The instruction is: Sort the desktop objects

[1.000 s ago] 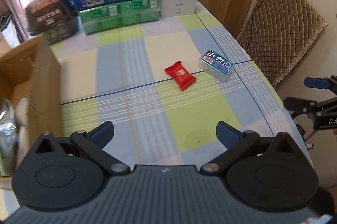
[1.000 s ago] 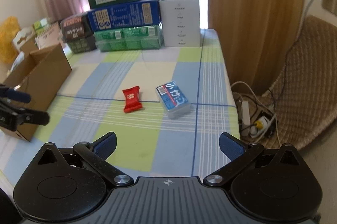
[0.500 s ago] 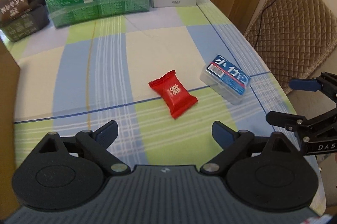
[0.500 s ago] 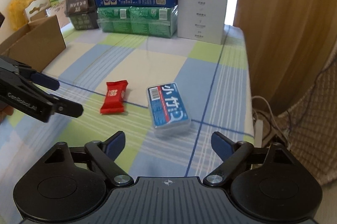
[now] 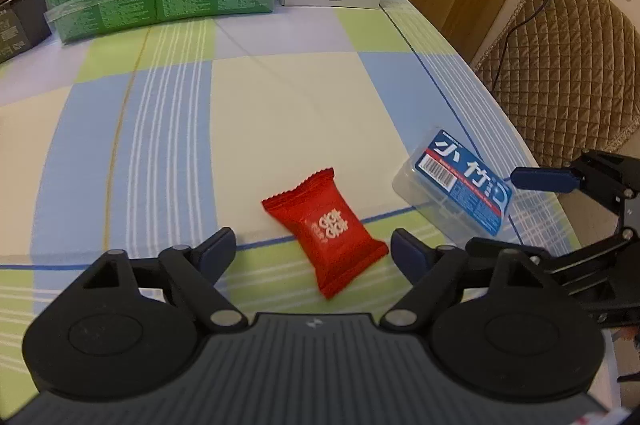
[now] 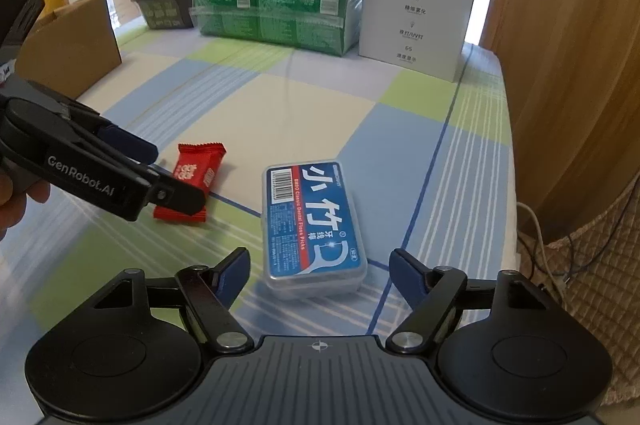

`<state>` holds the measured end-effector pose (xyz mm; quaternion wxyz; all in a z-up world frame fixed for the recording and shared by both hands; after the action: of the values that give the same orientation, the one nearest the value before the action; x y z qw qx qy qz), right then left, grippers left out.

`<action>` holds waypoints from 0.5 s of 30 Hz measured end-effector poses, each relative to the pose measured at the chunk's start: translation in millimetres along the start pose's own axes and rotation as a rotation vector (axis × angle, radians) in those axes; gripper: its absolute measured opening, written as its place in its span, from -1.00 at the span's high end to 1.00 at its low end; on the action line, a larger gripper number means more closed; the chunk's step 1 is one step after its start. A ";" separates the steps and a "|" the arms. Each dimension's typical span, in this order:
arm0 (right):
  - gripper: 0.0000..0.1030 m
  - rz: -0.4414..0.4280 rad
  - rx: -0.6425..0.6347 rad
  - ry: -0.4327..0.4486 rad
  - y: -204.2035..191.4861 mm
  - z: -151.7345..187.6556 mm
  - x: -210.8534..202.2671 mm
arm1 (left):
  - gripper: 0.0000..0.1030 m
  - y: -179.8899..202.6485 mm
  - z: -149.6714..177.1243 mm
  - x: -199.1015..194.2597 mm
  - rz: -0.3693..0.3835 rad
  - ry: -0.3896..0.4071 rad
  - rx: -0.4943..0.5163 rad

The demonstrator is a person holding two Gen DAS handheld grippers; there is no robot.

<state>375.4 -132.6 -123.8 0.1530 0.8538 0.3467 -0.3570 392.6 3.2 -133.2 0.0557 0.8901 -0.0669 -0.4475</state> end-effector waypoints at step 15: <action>-0.07 -0.009 -0.003 0.011 -6.0 -0.9 12.6 | 0.30 -7.7 8.0 -4.6 -0.001 -0.013 0.109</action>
<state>378.0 -121.8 -132.3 0.1506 0.8540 0.3518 -0.3524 383.9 11.3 -135.6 0.0066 0.8889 -0.0912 -0.4490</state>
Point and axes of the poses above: each gripper's, at about its wrist camera, not at the fingertips, and x roughly the way its jaws point, y to its right, z to its underside, the point moved 5 cm from there along x, roughly the way its jaws point, and after that the axes turned 3 degrees about y, right-handed, at the moved point
